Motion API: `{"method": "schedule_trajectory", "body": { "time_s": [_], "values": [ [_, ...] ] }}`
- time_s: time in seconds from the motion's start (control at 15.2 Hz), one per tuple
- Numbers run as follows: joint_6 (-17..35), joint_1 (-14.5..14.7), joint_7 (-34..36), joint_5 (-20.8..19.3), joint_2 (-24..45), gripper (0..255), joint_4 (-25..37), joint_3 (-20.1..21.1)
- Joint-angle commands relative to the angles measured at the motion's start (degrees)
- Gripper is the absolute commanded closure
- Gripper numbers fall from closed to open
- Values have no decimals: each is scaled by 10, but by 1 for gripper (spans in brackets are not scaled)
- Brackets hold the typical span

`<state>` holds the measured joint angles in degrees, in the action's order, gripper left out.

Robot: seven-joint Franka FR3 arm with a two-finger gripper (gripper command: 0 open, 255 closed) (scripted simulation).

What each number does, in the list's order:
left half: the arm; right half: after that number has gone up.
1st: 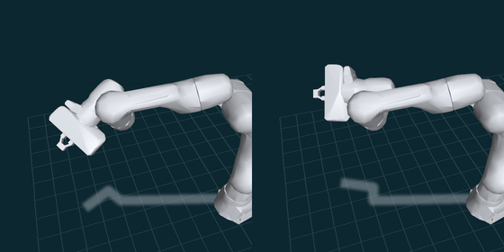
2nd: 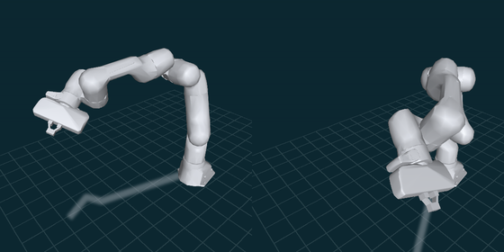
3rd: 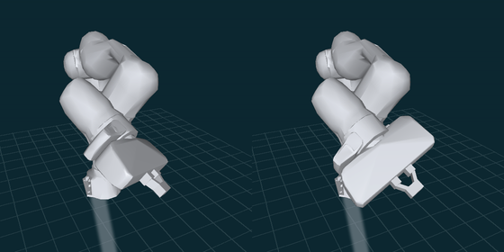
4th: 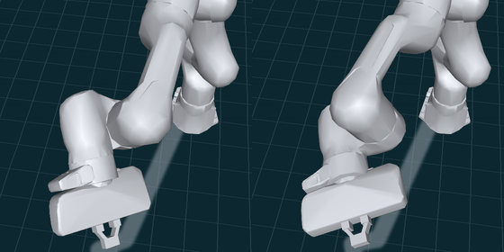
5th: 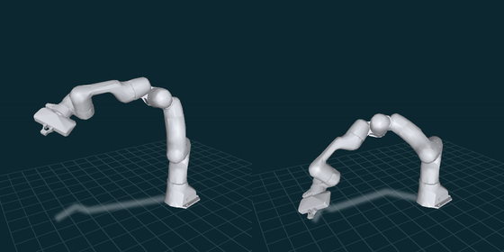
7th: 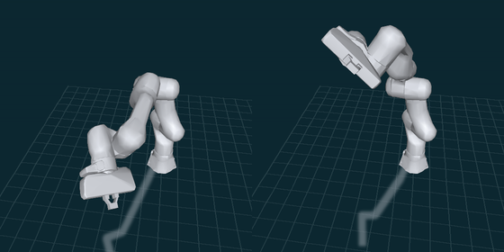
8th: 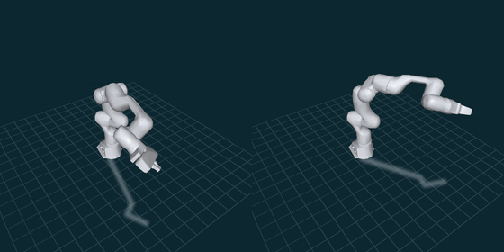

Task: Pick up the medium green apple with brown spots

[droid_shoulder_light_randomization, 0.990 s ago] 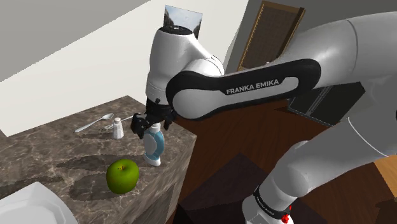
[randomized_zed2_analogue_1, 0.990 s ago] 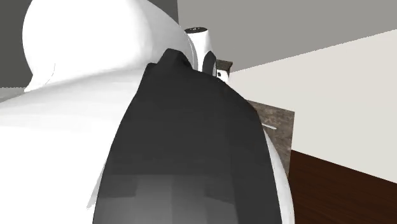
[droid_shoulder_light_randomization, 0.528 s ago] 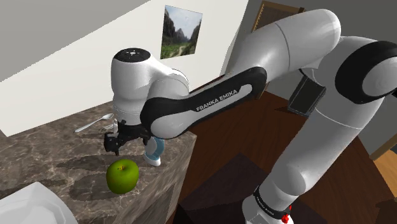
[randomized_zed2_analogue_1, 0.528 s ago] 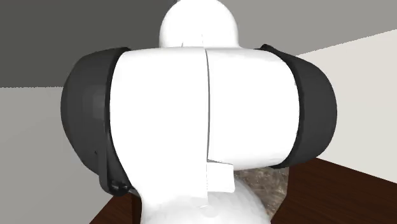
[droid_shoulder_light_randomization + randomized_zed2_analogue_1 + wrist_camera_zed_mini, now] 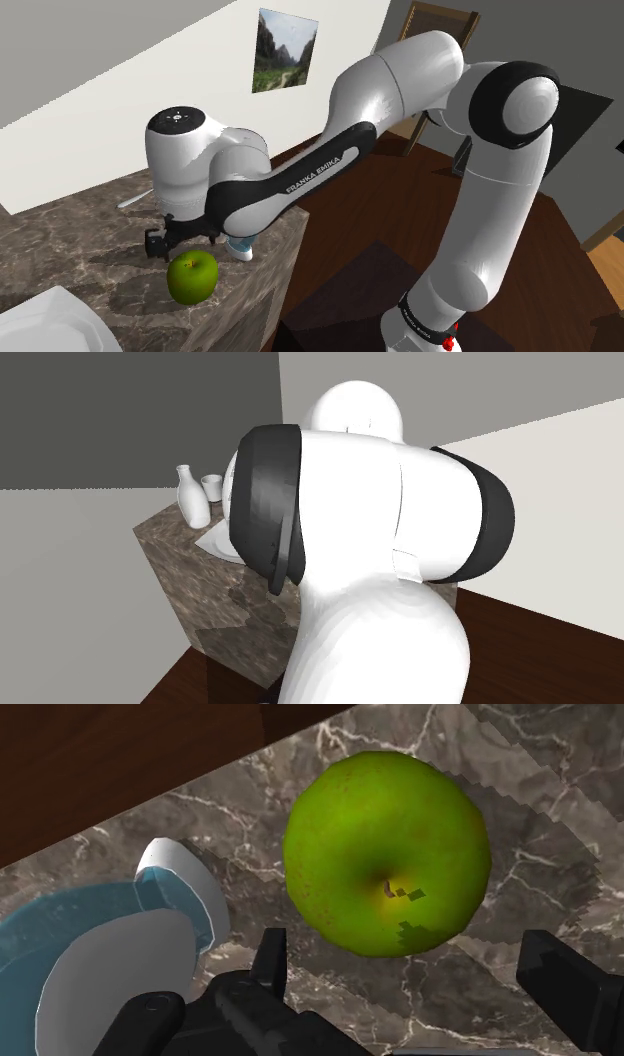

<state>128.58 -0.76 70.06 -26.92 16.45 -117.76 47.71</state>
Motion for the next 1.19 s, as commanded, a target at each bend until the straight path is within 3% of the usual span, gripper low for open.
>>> {"method": "schedule_trajectory", "body": {
  "time_s": [0.0,0.2,0.26,0.86,1.12],
  "values": [
    [10,5,10,-14,12,0,-3,-7],
    [18,10,17,-24,21,0,-6,-12],
    [18,10,18,-26,22,255,-5,-13],
    [18,10,17,-24,21,255,-6,-12],
    [-2,-1,-2,2,-1,255,2,1]
  ]
}}
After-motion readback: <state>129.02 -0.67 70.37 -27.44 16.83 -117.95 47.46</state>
